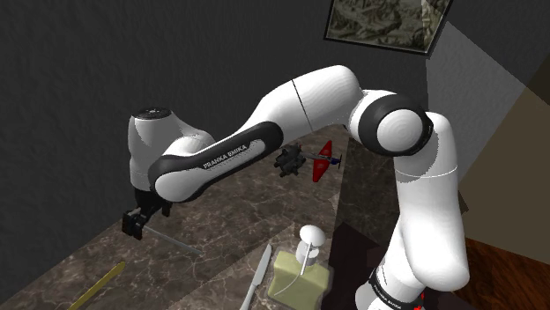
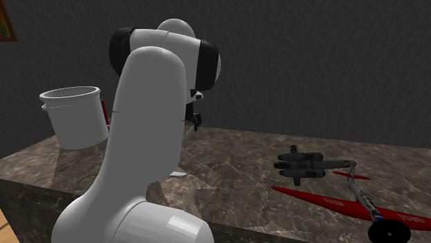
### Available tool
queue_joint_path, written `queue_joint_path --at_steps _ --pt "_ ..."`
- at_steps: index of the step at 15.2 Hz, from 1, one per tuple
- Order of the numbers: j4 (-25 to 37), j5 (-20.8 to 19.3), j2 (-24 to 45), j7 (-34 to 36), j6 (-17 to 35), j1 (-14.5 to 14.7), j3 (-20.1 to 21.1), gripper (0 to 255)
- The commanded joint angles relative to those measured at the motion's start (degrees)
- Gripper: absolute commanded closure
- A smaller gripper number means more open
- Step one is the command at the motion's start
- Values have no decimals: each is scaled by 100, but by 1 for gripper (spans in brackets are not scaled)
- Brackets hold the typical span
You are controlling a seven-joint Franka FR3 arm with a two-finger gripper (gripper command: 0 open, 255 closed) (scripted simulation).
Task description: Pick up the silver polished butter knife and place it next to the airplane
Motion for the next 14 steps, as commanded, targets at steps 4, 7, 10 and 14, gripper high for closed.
queue_joint_path --at_steps 4,7,10,14 --pt "-33 -49 117 22 147 15 -30 0" --pt "-33 -49 117 22 147 15 -30 0" --pt "-33 -49 117 22 146 15 -30 255" --pt "-33 -49 117 22 146 15 -30 255"
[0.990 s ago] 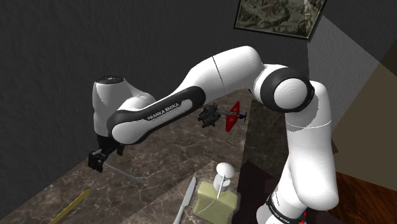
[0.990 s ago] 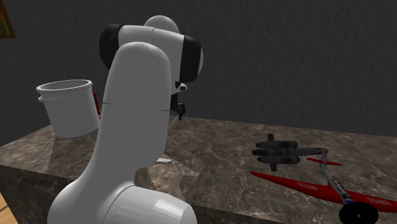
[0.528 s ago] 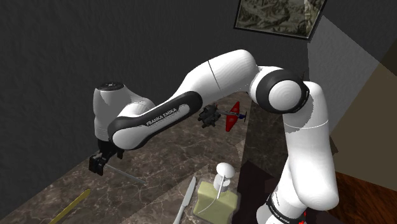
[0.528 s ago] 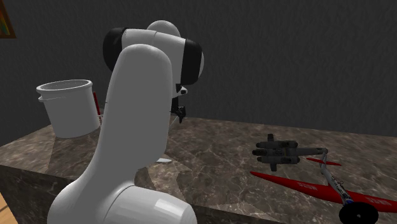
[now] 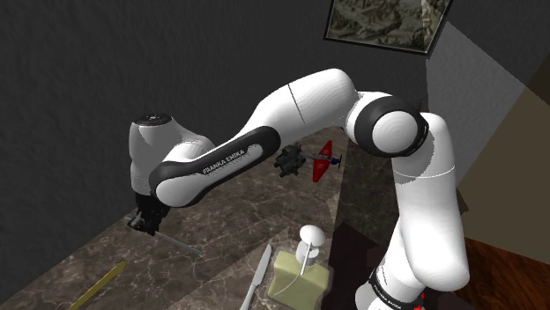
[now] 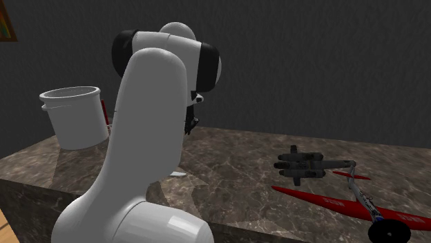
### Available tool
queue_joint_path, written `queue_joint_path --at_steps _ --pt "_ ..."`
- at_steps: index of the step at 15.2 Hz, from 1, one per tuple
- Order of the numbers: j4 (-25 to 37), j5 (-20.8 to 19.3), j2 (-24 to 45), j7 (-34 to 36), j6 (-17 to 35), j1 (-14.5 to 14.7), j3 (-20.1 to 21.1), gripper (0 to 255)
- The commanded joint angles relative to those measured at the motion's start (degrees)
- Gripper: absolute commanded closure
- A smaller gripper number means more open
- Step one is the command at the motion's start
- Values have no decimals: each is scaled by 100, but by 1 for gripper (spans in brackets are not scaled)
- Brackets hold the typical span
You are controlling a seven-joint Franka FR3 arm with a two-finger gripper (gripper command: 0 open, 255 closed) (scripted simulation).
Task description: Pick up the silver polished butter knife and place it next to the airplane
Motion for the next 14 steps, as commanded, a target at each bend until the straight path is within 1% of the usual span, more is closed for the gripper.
queue_joint_path --at_steps 1,5,14 --pt "-1 0 1 0 -1 -1 -1 255" --pt "0 -1 1 0 0 -1 -1 255" --pt "277 146 -295 -97 -559 -45 79 255"
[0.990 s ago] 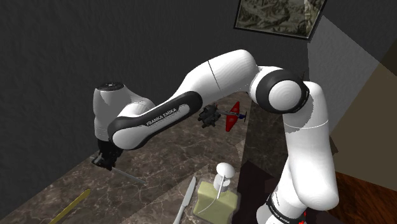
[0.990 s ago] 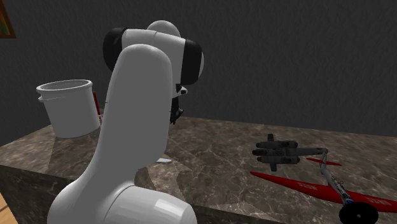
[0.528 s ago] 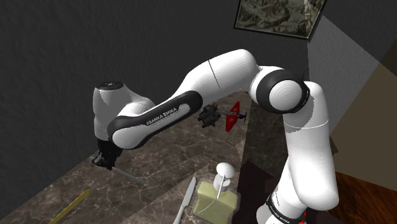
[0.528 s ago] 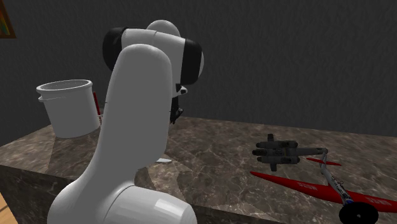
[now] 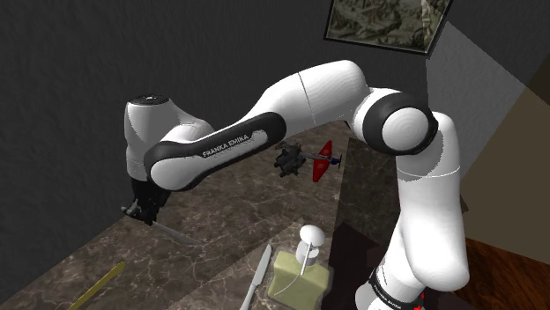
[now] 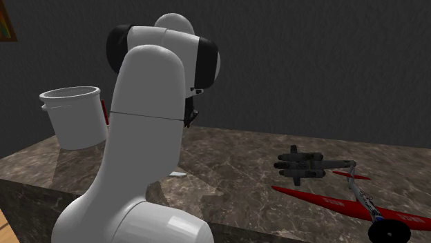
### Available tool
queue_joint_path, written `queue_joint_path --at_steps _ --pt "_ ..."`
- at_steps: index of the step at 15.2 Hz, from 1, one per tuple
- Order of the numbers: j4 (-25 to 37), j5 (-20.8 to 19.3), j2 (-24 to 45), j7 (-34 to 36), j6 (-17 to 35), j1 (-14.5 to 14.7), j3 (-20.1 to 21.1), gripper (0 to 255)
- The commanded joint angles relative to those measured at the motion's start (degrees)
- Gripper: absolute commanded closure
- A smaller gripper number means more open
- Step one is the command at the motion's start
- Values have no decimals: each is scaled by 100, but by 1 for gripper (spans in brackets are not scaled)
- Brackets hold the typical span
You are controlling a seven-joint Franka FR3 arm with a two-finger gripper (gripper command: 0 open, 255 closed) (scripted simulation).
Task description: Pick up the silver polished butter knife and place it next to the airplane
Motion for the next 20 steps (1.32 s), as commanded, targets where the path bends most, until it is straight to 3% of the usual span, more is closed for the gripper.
queue_joint_path --at_steps 1,20 --pt "56 39 -82 -32 -134 -19 18 255" --pt "1078 217 -400 -164 -1452 -14 106 255"
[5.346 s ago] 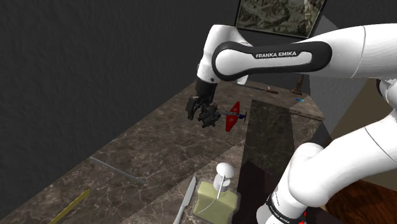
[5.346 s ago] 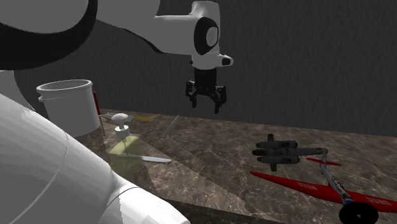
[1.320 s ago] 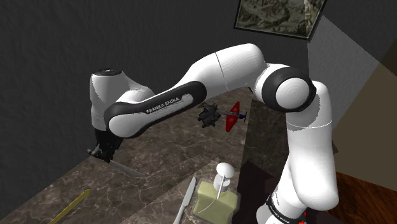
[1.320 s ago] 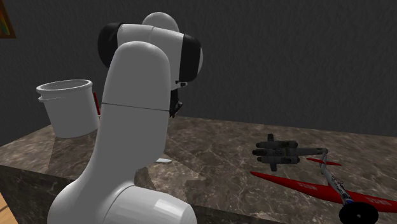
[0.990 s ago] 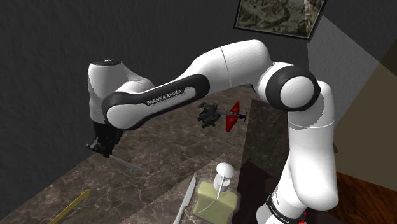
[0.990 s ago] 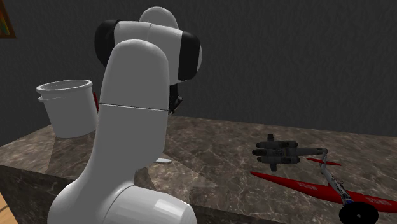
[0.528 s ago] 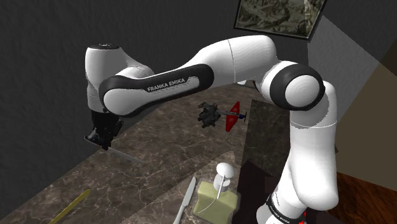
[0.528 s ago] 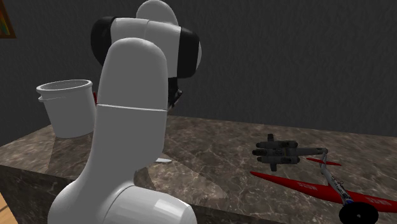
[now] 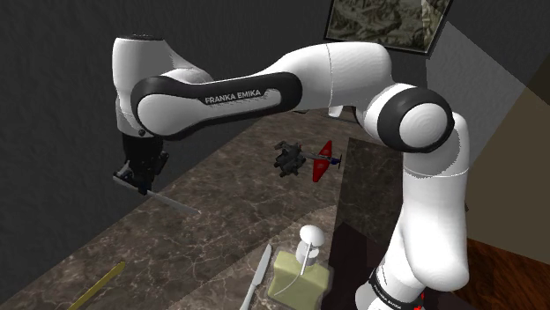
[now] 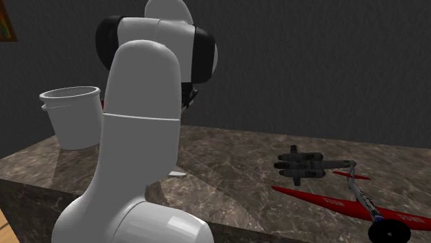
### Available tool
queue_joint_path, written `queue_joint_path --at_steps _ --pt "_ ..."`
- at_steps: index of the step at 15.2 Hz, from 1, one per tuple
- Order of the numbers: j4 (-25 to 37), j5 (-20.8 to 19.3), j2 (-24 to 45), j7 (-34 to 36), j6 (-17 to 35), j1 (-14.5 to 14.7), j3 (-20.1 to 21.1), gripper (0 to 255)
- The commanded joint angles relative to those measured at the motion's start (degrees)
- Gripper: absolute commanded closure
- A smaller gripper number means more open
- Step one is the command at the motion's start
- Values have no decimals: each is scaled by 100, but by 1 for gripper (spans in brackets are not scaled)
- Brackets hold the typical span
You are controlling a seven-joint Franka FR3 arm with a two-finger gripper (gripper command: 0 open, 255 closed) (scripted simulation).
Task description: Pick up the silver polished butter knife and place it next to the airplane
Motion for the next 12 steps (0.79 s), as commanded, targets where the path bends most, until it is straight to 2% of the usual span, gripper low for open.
queue_joint_path --at_steps 1,2,7,12 --pt "139 8 -13 -4 -153 11 7 255" --pt "195 11 -15 -7 -211 14 9 255" --pt "-1159 462 -1021 -610 208 -535 -58 255" --pt "-2215 888 -1887 -1319 448 -936 -264 255"
